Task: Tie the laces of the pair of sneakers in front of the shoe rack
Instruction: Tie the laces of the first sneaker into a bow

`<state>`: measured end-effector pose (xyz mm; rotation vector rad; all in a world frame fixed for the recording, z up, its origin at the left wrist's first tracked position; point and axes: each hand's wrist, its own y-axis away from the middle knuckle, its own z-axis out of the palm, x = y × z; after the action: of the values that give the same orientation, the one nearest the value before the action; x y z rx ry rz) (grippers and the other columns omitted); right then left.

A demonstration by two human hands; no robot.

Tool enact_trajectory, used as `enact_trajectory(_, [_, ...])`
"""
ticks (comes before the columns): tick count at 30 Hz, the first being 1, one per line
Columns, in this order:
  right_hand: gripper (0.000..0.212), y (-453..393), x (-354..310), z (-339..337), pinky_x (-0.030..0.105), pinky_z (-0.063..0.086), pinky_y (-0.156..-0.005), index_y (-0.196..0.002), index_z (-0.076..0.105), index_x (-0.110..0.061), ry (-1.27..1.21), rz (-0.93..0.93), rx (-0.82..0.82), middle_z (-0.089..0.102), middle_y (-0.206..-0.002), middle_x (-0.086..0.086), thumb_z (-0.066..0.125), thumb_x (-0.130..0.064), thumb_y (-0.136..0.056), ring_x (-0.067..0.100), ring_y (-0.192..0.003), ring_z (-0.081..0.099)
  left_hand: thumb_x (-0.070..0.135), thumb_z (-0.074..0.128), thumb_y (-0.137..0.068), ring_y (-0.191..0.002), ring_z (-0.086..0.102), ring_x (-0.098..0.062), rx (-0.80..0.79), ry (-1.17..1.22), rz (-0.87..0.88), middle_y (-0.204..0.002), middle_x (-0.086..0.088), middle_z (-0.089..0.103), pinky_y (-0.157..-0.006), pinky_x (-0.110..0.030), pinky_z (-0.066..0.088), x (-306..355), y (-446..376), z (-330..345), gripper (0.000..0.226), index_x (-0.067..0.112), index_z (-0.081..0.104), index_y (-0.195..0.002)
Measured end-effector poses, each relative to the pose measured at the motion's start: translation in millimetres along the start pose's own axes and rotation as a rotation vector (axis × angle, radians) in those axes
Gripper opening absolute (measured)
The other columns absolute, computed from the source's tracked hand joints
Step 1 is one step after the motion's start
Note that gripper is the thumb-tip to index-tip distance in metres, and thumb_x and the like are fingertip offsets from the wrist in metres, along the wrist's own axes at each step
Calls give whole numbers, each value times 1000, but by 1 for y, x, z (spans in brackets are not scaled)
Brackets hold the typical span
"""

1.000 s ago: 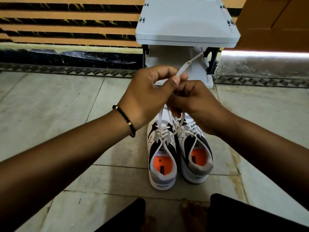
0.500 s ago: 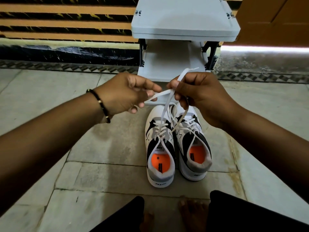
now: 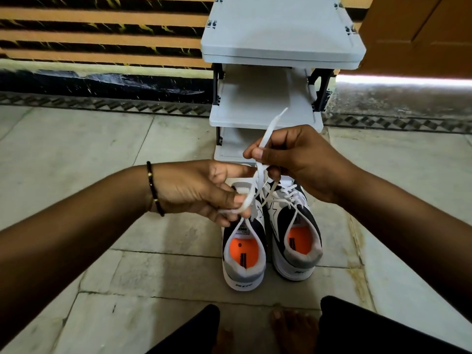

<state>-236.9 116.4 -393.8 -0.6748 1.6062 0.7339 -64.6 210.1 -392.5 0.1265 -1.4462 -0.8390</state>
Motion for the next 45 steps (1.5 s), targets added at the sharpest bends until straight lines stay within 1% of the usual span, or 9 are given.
enact_trajectory(8, [10,1,1,-2,29,42,-53,-83,71,-2,4,-30,20,65,-69,11,63,-7,-82,29,-58,48,20,61,-70,-67,66,-7,177,-24,87,-62,5,68,-68,-22,58,-2,-13,5,38,9,62,-107])
enact_trajectory(13, [9,3,-1,-7,26,50,-53,-81,70,-7,-6,-29,-29,67,-57,-2,62,-3,-81,14,-48,54,44,58,-67,-58,44,-2,331,-205,150,-60,13,52,-54,-17,41,-2,-15,12,26,28,70,-83])
enact_trajectory(19, [12,0,1,-5,22,53,-55,-83,70,-6,20,-46,-38,68,-56,0,62,2,-80,15,-51,59,47,52,-68,-93,59,-13,271,-146,174,-85,17,71,-81,-29,48,-9,-19,13,31,29,70,-87])
enact_trajectory(24, [13,-3,1,-4,24,55,-64,-83,70,-2,12,-52,-58,68,-71,12,62,8,-78,17,-62,64,41,50,-73,-90,65,-16,271,-97,171,-80,6,72,-85,-33,49,-13,-17,7,27,19,65,-81])
enact_trajectory(30, [19,0,-1,-6,23,57,-70,-75,70,-5,40,-69,-42,71,-68,0,63,13,-75,13,-66,67,35,39,-89,-72,68,-19,282,181,156,-50,5,52,-80,-32,56,-11,-19,2,30,12,58,-85])
enact_trajectory(37, [17,3,-3,-5,30,58,-78,-81,73,-8,155,-116,12,72,-76,2,67,7,-74,19,-74,68,28,60,-72,-90,62,-22,326,72,231,-85,-2,61,-93,-34,50,-10,-22,5,34,4,62,-95])
enact_trajectory(40, [15,3,-2,-2,38,59,-79,-82,73,-8,207,-148,75,72,-78,5,69,4,-74,27,-76,69,19,59,-79,-89,68,-19,450,3,286,-96,-9,66,-85,-29,55,-7,-25,7,24,1,59,-94])
enact_trajectory(43, [13,3,-1,0,43,58,-80,-80,73,-10,243,-193,114,71,-80,4,70,2,-74,26,-77,70,7,54,-87,-69,70,-3,556,-82,368,-87,-8,67,-64,-13,55,-2,-26,15,4,5,53,-83])
enact_trajectory(45, [15,3,-1,1,40,58,-82,-78,73,-12,255,-210,118,69,-79,0,70,2,-74,20,-78,69,8,52,-89,-65,69,-4,597,-127,375,-80,-7,67,-62,-18,56,-2,-27,18,8,2,52,-93])
